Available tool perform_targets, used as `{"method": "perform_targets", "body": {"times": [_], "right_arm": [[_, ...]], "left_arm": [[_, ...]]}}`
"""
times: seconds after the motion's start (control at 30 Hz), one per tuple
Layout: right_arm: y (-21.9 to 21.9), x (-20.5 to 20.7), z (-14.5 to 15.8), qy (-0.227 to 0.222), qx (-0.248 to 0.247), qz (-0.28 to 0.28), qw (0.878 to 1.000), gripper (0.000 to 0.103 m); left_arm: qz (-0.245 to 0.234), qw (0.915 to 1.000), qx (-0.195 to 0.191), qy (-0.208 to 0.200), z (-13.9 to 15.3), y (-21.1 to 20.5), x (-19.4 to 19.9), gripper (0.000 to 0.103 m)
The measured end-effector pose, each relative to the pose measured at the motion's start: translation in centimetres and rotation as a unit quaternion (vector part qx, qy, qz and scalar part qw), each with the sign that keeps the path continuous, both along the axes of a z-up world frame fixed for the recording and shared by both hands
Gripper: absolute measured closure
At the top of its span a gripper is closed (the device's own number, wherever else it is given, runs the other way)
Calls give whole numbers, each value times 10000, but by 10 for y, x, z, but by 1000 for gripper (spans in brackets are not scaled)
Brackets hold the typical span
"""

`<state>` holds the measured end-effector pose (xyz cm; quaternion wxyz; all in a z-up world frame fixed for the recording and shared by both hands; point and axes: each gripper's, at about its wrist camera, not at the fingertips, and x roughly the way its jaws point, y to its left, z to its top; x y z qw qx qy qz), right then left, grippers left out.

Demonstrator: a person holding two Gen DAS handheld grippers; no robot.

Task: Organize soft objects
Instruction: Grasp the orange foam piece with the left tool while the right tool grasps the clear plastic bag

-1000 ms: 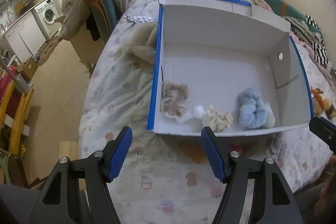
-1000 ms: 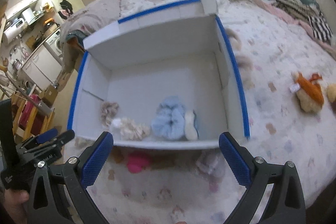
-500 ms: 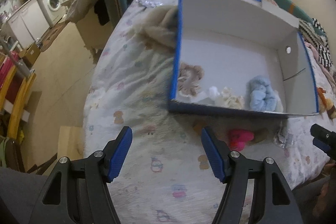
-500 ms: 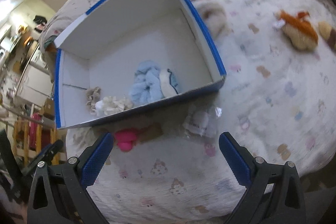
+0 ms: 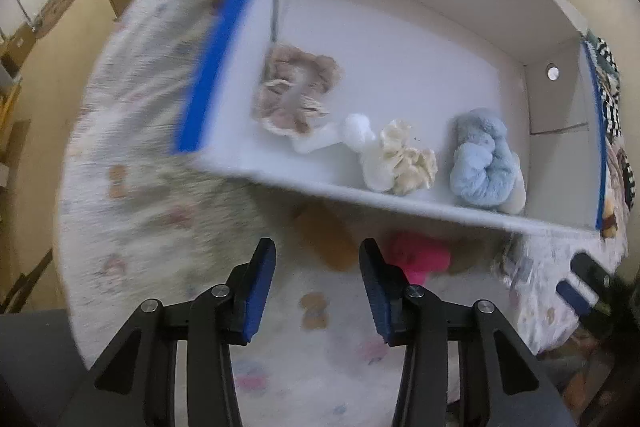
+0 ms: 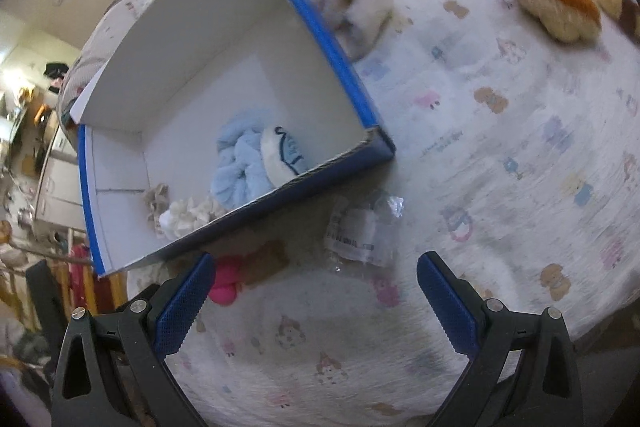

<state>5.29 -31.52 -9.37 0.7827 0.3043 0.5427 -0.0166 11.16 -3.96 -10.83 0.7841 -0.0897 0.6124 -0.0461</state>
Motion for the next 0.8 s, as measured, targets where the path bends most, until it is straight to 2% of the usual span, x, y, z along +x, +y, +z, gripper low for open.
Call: {"method": "perform_targets", "body": {"times": [0.1, 0.17, 0.27, 0.3, 0.33, 0.37, 0.57, 0.67, 0.7, 0.73, 0.8], "right_arm": [[-5, 1, -5, 58, 75, -68, 9999, 0], [-6, 2, -5, 51, 73, -84, 9999, 0], [-12, 0, -7, 78, 47, -103, 9999, 0], [-15, -2, -8, 101, 43, -141, 9998, 0], [-18, -3, -10, 134, 52, -195, 9997, 0], [-22, -5, -12, 166, 75, -255, 9995, 0], [-36, -7, -27, 412, 292, -512, 9974, 0], [-34, -2, -30, 508, 185, -507, 9973, 0], [-32, 1, -31, 524, 162, -478, 9973, 2], [-30, 4, -33, 542, 144, -446, 9974, 16], [-24, 10, -36, 583, 129, -317, 9977, 36]], "left_arm": [[75, 9988, -41, 474, -27, -10, 17, 63], [191, 9975, 85, 682, -42, -11, 22, 63], [164, 9979, 210, 592, -47, -16, 23, 63], [97, 9980, 267, 558, -46, -19, 22, 71], [50, 9983, 265, 521, -45, -20, 22, 90], [-6, 9983, 134, 558, -45, -21, 21, 95], [-1, 9985, -34, 541, -39, -18, 17, 99], [46, 9988, -29, 483, -34, -7, 15, 99], [73, 9989, -59, 468, -32, -3, 13, 99], [81, 9988, -148, 469, -30, 1, 12, 99], [51, 9979, -410, 508, -29, 6, 10, 99]]}}
